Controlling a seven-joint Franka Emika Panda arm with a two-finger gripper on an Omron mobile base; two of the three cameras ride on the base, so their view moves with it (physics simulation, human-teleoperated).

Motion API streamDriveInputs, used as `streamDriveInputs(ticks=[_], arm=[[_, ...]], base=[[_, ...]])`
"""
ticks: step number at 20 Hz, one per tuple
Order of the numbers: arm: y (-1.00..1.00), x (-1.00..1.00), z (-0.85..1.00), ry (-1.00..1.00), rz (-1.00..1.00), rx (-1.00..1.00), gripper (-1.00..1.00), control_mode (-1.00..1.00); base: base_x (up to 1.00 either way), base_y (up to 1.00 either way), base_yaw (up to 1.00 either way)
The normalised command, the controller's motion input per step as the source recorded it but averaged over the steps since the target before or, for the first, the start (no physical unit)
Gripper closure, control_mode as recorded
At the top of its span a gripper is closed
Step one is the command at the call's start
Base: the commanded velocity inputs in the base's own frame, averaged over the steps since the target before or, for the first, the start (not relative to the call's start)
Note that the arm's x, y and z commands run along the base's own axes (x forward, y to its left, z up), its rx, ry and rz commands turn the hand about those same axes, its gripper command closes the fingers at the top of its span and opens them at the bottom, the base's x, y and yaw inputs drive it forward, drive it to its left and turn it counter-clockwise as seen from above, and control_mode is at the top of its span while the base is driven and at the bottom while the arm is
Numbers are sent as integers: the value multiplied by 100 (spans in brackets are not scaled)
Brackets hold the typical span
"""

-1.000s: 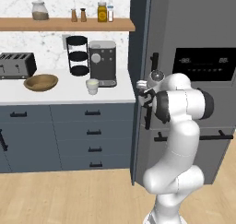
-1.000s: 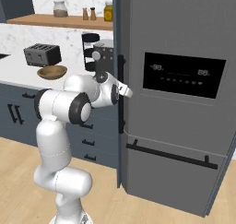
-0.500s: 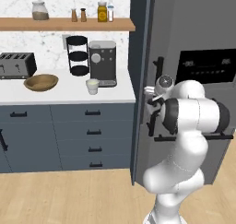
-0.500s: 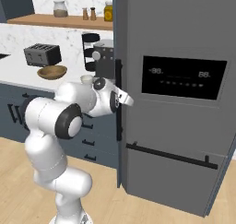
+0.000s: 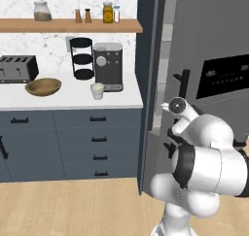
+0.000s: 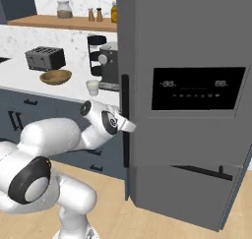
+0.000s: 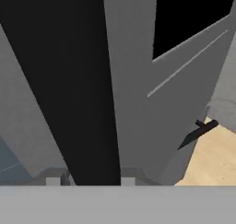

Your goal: Grab a lemon wedge from the fridge and one ice cube from the ice bowl, and put them in the glass of lemonade.

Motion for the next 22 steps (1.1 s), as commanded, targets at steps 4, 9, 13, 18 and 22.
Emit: streamDriveInputs(ticks=[4,9,13,18,22], arm=[[-26,-100,100,-15,-23,0,-100,-100],[-1,-100,100,-22,-13,0,-100,-100],[67,-86,100,-20,0,-1,-100,-100],[100,-21,90,-6,-9,-1,-100,-100],[43,56,12,14,-58,0,-100,-100]], base=[[0,0,0],[0,0,0],[0,0,0],[0,0,0],[0,0,0]])
